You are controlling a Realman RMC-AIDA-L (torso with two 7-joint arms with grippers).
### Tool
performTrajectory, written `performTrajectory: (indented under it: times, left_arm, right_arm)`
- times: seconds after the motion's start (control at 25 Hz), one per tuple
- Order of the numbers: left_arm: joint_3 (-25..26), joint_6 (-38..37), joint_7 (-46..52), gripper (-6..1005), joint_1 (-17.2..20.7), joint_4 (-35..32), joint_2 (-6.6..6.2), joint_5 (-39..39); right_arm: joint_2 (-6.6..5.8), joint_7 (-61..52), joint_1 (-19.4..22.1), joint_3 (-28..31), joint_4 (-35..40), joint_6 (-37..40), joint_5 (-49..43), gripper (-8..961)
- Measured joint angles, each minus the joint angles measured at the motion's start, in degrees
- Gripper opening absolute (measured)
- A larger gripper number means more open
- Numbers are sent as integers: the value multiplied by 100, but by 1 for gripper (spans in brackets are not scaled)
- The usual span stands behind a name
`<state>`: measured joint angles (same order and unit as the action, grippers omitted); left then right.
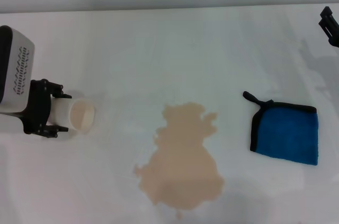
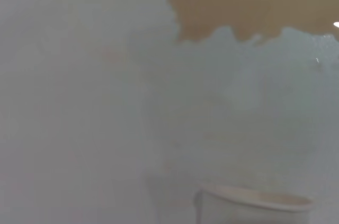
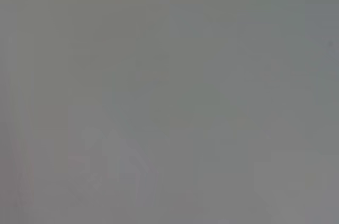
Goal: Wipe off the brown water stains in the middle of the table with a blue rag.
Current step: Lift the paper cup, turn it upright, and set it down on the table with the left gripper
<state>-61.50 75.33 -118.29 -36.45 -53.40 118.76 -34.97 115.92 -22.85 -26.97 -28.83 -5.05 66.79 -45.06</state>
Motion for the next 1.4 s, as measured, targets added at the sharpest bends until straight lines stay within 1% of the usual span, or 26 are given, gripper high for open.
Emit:
performTrajectory:
  times: [0.04,0.16,0.24,0.36,0.44,0.48,0.52,0.56,0.6,0.68,0.76,0.88,1.0,1.2,1.32,1.4]
  left_arm:
    - [6,-12,-1,834,7,-8,0,-26]
    - [54,-30,23,702,14,-16,1,-179]
    - [187,-26,40,690,20,-23,-5,-487]
    - [629,0,1,672,51,-26,-25,-1110]
    - [990,-22,-91,665,181,8,-24,-1811]
    - [1093,-40,-148,665,259,34,-20,-2075]
    - [1137,-104,-289,665,377,99,-12,-2500]
    - [1152,-210,-663,664,592,349,1,-3335]
    - [1152,-210,-663,664,592,349,1,-3335]
    - [1153,-233,-1254,664,777,897,4,-4312]
    - [1168,-213,-1843,665,870,1530,1,-5160]
    - [1177,-215,-2586,665,962,2365,1,-6189]
    - [1177,-243,-3110,665,989,3101,10,-7180]
    - [1168,-418,-3608,666,903,4048,48,-8481]
    - [1159,-782,-3657,667,689,4575,76,-9076]
    - [1172,-1020,-3644,667,528,4849,81,-9315]
  right_arm:
    - [0,0,3,0,0,0,0,828]
    - [0,0,7,0,-1,0,0,828]
    - [0,0,20,0,-2,1,0,828]
    - [0,0,47,0,5,-11,0,828]
    - [0,0,48,0,7,-49,-1,829]
    - [0,0,49,0,10,-71,-1,829]
    - [0,0,50,0,12,-76,-1,829]
    - [0,-1,53,0,14,-81,-2,829]
    - [0,-2,56,0,15,-82,-2,829]
    - [0,-4,64,0,17,-84,-3,829]
    - [0,-5,68,0,17,-85,-3,829]
    - [1,-7,70,0,19,-88,-3,829]
    - [0,-8,70,0,33,-88,-3,829]
    - [0,-9,69,0,38,-88,-3,829]
    - [0,-9,69,0,40,-82,-2,829]
    - [3,-9,69,0,40,-76,-3,829]
